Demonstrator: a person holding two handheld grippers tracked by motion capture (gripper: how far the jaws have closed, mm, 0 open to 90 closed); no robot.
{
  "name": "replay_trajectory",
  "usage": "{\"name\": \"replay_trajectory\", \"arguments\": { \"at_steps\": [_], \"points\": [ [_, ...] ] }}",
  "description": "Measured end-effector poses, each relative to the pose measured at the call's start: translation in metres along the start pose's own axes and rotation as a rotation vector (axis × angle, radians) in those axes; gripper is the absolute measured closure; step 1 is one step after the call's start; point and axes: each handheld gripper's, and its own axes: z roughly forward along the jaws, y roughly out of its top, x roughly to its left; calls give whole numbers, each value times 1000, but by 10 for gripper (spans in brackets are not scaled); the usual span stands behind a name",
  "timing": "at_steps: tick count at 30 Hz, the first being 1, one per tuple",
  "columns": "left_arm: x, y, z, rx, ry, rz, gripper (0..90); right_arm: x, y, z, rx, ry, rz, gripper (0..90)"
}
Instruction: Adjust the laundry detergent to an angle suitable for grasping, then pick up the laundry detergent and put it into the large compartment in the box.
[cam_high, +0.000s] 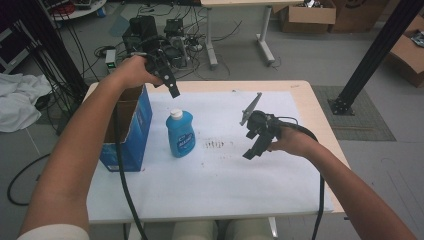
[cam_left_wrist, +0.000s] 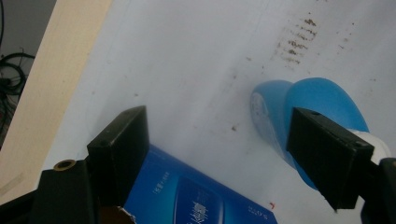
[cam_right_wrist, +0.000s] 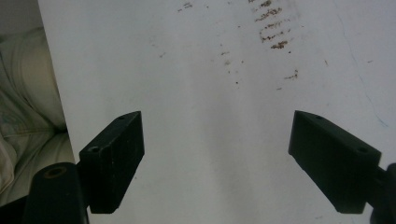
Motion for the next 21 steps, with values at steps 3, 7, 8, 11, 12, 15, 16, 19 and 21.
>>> {"name": "replay_trajectory", "arguments": {
  "at_steps": [3, 7, 8, 11, 12, 15, 16, 19, 21],
  "points": [
    [0, 0, 0, 2, -1, 2, 222, 0, -1, 0, 7, 0, 6, 182],
    [-1, 1, 1, 1, 3, 6, 223, 0, -1, -1, 1, -1, 3, 182],
    [-1, 1, 1, 2, 4, 6, 223, 0, -1, -1, 0, -2, 0, 182],
    [0, 1, 1, 1, 3, -4, 221, 0, -2, -1, 2, -2, -2, 182],
    [0, 1, 0, 1, 8, -6, 220, 0, -2, -1, 1, -1, -3, 182],
    [-1, 2, -1, 0, 10, -13, 220, 0, -2, -2, 3, -2, 9, 182],
    [-1, 2, -1, -2, 9, -12, 220, 0, -2, -2, 3, -2, 9, 182],
    [-4, 2, -3, 0, 13, -23, 219, 0, -3, -3, 0, -3, 1, 182],
    [-5, 2, -4, 1, 19, -29, 218, 1, -3, -3, 1, -4, 5, 182]
  ]
}}
